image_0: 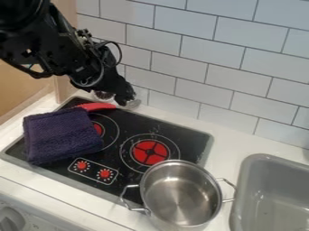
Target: Move the object to the right side of the right burner
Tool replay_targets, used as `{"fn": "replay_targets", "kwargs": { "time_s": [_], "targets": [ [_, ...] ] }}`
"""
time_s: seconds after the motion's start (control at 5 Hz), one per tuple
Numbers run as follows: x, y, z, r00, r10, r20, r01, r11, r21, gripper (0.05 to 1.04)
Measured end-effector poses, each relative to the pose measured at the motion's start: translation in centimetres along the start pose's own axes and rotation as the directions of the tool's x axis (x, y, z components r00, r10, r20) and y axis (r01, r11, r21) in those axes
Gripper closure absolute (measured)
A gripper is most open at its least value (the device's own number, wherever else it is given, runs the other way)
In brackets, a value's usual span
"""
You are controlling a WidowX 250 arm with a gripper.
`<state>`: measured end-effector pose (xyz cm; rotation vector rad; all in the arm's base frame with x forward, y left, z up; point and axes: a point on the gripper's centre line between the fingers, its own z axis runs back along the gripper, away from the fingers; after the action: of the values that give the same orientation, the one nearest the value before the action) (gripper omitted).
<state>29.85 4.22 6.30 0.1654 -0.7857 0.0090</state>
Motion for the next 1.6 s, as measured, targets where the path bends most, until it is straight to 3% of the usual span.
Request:
{"fn": "replay_targets", "kwargs": {
  "time_s": [0.2, 0.4, 0.6, 0.8, 1.0, 1.2, 1.6],
  "targets": [
    [-1.9, -0.3, -0.1, 0.999, -0.003, -0.052, 0.003, 1.000, -0.011, 0.085],
    [-2.3, -0.4, -0.9, 0.998, 0.011, -0.060, -0.012, 1.000, -0.028, 0.085],
    [-0.6, -0.4, -2.2, 1.000, 0.001, -0.010, -0.001, 0.999, -0.041, 0.085],
    [0.9, 1.5, -4.0, 0.997, 0.072, 0.027, -0.071, 0.997, -0.026, 0.085],
    [1.3, 1.7, -5.3, 0.993, 0.112, 0.025, -0.111, 0.993, -0.049, 0.085],
    [2.4, 3.1, -6.3, 0.984, 0.168, 0.060, -0.166, 0.985, -0.048, 0.085],
    [4.1, 3.6, -8.3, 0.983, 0.175, 0.051, -0.171, 0.983, -0.068, 0.085]
  ]
}}
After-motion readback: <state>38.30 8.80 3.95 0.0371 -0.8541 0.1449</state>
